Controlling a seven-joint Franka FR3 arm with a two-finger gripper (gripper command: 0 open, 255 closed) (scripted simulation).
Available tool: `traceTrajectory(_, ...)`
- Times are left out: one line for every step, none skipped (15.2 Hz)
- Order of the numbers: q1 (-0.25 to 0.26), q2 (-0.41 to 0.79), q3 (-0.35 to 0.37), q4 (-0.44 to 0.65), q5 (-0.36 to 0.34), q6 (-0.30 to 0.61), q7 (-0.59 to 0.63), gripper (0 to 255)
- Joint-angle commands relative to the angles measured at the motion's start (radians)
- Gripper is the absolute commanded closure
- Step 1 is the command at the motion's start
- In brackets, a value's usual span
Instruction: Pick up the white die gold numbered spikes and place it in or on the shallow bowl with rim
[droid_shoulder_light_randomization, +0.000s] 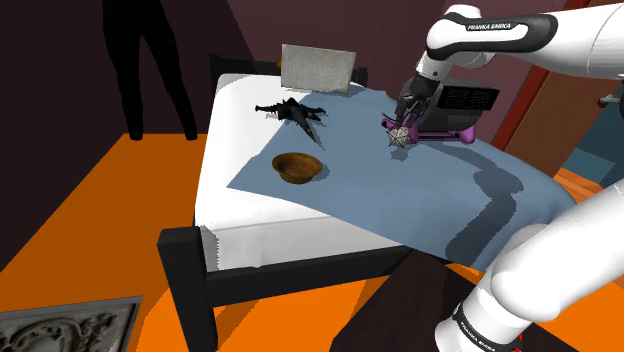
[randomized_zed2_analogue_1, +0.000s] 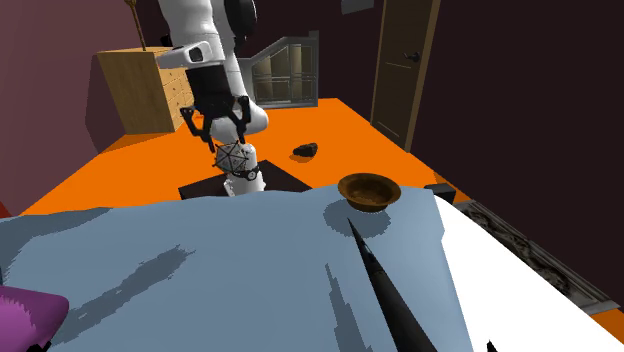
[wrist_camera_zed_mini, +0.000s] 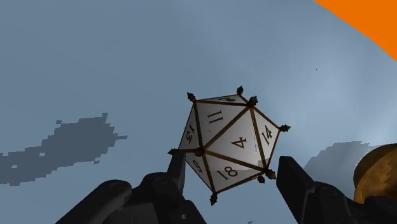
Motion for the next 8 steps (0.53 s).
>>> traceTrajectory(0.017, 0.014, 0.029, 0.011, 0.008, 0.005, 0.044, 255)
traceTrajectory(0.026, 0.019, 0.044, 0.015, 0.011, 0.007, 0.067, 255)
traceTrajectory(0.035, 0.025, 0.059, 0.02, 0.015, 0.009, 0.09, 255)
traceTrajectory(0.044, 0.032, 0.074, 0.026, 0.018, 0.01, 0.112, 255)
traceTrajectory(0.053, 0.04, 0.089, 0.034, 0.021, 0.011, 0.135, 255)
traceTrajectory(0.062, 0.048, 0.103, 0.042, 0.024, 0.012, 0.157, 255)
traceTrajectory(0.071, 0.058, 0.117, 0.052, 0.028, 0.013, 0.178, 255)
traceTrajectory(0.08, 0.069, 0.131, 0.063, 0.031, 0.014, 0.2, 255)
